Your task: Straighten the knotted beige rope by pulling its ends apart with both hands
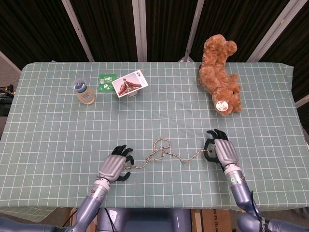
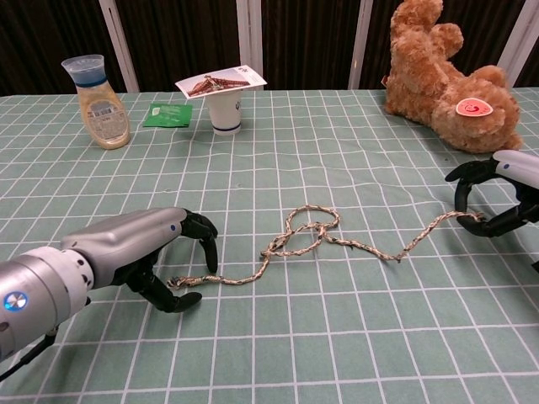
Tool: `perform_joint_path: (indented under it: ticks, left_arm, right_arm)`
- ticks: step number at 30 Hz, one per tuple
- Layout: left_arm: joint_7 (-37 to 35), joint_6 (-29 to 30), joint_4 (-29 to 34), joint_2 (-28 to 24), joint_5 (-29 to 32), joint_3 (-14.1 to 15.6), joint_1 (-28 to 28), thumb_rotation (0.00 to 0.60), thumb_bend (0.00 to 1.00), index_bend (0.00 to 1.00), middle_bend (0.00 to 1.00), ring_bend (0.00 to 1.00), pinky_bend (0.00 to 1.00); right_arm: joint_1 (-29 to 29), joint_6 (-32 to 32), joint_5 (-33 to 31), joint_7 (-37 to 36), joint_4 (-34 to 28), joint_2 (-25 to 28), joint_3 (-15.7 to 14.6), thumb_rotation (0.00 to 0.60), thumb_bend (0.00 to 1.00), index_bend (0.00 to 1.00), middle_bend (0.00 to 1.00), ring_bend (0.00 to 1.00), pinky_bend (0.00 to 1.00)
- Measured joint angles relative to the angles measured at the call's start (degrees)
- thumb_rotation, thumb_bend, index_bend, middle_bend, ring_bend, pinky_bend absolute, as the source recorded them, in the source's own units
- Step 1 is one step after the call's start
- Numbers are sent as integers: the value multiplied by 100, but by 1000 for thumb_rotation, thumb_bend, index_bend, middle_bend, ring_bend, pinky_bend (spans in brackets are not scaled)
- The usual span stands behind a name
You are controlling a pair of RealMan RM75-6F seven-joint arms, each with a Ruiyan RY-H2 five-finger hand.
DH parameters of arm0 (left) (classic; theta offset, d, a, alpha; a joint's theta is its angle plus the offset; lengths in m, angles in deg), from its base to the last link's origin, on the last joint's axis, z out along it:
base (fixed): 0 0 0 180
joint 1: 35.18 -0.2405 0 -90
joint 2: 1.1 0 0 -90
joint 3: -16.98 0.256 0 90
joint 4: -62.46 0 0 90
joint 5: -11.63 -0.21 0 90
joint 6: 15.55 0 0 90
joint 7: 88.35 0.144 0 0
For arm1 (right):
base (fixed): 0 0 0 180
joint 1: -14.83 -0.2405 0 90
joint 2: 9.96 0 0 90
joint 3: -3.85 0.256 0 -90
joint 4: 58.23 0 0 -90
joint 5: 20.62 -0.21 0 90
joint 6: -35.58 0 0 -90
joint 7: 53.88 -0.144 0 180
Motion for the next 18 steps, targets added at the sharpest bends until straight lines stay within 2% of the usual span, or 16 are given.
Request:
perform_joint_path:
  ticks: [18]
  left_arm:
    - [-122,122,-182,152,132,66,71,600,493,488,144,0,0]
  right_arm:
    - [-8,6,-16,-26,58,-2,0,600,463,611,184,0,0]
